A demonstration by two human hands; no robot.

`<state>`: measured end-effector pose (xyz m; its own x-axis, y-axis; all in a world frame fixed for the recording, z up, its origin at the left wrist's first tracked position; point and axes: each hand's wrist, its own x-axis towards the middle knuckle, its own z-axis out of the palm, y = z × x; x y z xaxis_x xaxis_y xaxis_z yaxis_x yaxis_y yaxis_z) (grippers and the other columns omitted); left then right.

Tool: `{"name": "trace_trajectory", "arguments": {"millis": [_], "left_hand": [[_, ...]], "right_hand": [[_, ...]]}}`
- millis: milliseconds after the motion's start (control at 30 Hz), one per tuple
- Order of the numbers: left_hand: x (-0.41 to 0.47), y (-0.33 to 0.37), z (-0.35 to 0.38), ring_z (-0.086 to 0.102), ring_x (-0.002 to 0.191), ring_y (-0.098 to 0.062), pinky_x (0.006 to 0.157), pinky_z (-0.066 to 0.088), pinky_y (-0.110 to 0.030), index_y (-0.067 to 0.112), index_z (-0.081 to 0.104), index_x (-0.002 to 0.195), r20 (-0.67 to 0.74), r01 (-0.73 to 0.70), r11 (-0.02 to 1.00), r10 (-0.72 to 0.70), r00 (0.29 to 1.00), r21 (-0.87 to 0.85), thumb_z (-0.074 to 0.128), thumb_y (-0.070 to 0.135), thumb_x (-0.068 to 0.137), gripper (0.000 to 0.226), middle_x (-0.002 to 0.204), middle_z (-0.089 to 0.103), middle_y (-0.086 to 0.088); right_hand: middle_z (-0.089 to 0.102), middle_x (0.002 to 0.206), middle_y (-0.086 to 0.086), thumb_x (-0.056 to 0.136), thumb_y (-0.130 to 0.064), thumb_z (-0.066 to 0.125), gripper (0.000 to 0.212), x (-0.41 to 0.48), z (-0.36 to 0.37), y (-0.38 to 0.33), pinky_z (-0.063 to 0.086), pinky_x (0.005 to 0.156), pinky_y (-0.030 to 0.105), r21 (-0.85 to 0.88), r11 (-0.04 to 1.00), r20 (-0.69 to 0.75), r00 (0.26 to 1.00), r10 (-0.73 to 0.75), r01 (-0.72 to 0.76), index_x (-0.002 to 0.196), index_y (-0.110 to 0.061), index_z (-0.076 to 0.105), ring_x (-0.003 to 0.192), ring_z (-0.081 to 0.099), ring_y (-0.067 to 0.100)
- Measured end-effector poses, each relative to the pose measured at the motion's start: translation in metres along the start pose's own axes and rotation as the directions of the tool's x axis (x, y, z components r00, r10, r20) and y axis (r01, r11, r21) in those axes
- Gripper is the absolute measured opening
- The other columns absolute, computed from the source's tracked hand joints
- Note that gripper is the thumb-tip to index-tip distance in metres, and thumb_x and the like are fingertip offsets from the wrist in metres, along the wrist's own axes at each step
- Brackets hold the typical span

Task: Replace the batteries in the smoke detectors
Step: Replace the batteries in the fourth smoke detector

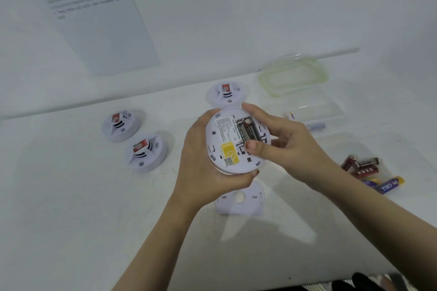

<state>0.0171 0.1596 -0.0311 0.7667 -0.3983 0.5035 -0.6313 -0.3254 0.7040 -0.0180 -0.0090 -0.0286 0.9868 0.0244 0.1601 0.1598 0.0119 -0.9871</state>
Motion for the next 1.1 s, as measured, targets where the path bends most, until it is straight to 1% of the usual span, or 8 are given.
{"name": "trace_trajectory", "arguments": {"millis": [167,333,433,567,767,833,967,1100], "left_hand": [[-0.015,-0.013,-0.019,0.058,0.113,-0.018,0.088,0.053,-0.044,0.062,0.032,0.119,0.018,0.053,0.998,-0.053,0.998,-0.044,0.083,0.039,0.050,0.089,0.119,0.054,0.018],[-0.037,-0.031,-0.037,0.056,0.119,-0.013,0.093,0.052,-0.031,0.038,0.038,0.128,0.083,0.152,0.975,-0.140,0.987,-0.163,0.090,0.031,0.053,0.091,0.124,0.054,0.017],[-0.052,-0.045,-0.048,0.055,0.120,-0.008,0.091,0.048,-0.018,0.034,0.038,0.129,0.139,0.202,0.963,-0.178,0.974,-0.180,0.092,0.026,0.052,0.094,0.124,0.053,0.021],[-0.072,-0.062,-0.066,0.055,0.116,-0.002,0.086,0.047,-0.012,0.030,0.040,0.128,0.218,0.287,0.934,-0.242,0.946,-0.210,0.085,0.029,0.050,0.090,0.120,0.055,0.023],[-0.097,-0.086,-0.082,0.054,0.120,-0.010,0.091,0.051,-0.022,0.023,0.040,0.134,0.334,0.347,0.918,-0.271,0.903,-0.191,0.088,0.028,0.049,0.098,0.125,0.053,0.018],[-0.101,-0.090,-0.086,0.054,0.121,-0.012,0.093,0.052,-0.026,0.023,0.040,0.135,0.367,0.359,0.913,-0.271,0.890,-0.195,0.089,0.028,0.048,0.100,0.127,0.053,0.016],[-0.107,-0.099,-0.091,0.053,0.124,-0.018,0.096,0.051,-0.040,0.025,0.040,0.137,0.387,0.376,0.904,-0.279,0.879,-0.203,0.090,0.029,0.046,0.104,0.134,0.053,0.004],[-0.108,-0.103,-0.094,0.055,0.121,-0.010,0.093,0.051,-0.026,0.025,0.042,0.137,0.357,0.361,0.912,-0.277,0.892,-0.193,0.089,0.033,0.043,0.104,0.131,0.055,0.008]], "right_hand": [[0.069,0.114,-0.002,0.076,0.001,0.071,0.058,-0.004,0.027,0.005,0.055,0.086,0.035,0.033,0.998,-0.078,0.995,0.064,-0.061,0.125,-0.027,0.059,0.103,0.065,0.018],[0.063,0.124,-0.008,0.090,-0.012,0.058,0.052,-0.012,0.052,0.011,0.049,0.087,0.019,-0.015,0.994,0.001,0.994,0.106,-0.106,0.137,-0.026,0.043,0.109,0.061,0.005],[0.058,0.129,-0.012,0.087,-0.045,0.059,0.054,-0.024,0.060,0.022,0.047,0.096,0.023,-0.153,0.975,-0.056,0.986,0.157,-0.164,0.137,-0.033,0.042,0.114,0.056,0.000],[0.042,0.136,-0.023,0.072,-0.059,0.056,0.063,-0.044,0.054,0.039,0.027,0.107,0.023,-0.732,0.674,0.011,0.987,0.160,-0.101,0.131,-0.041,0.044,0.127,0.039,-0.001],[0.047,0.134,-0.017,0.080,-0.038,0.067,0.066,-0.057,0.055,0.049,0.008,0.114,0.032,-0.888,0.437,-0.041,0.972,0.230,-0.141,0.138,-0.039,0.037,0.125,0.039,0.005],[0.054,0.126,-0.013,0.078,-0.038,0.069,0.065,-0.059,0.059,0.047,0.021,0.107,0.028,-0.879,0.464,-0.041,0.987,0.156,-0.110,0.136,-0.036,0.041,0.116,0.046,0.008],[0.057,0.111,-0.021,0.071,-0.031,0.079,0.068,-0.064,0.081,0.041,0.035,0.088,0.002,-0.642,0.757,-0.117,0.991,0.061,-0.122,0.128,-0.041,0.044,0.103,0.053,-0.006],[0.058,0.115,-0.018,0.071,-0.027,0.081,0.072,-0.060,0.113,0.039,0.035,0.092,0.005,-0.566,0.823,-0.056,0.998,0.022,-0.049,0.132,-0.034,0.043,0.110,0.052,-0.005]]}}
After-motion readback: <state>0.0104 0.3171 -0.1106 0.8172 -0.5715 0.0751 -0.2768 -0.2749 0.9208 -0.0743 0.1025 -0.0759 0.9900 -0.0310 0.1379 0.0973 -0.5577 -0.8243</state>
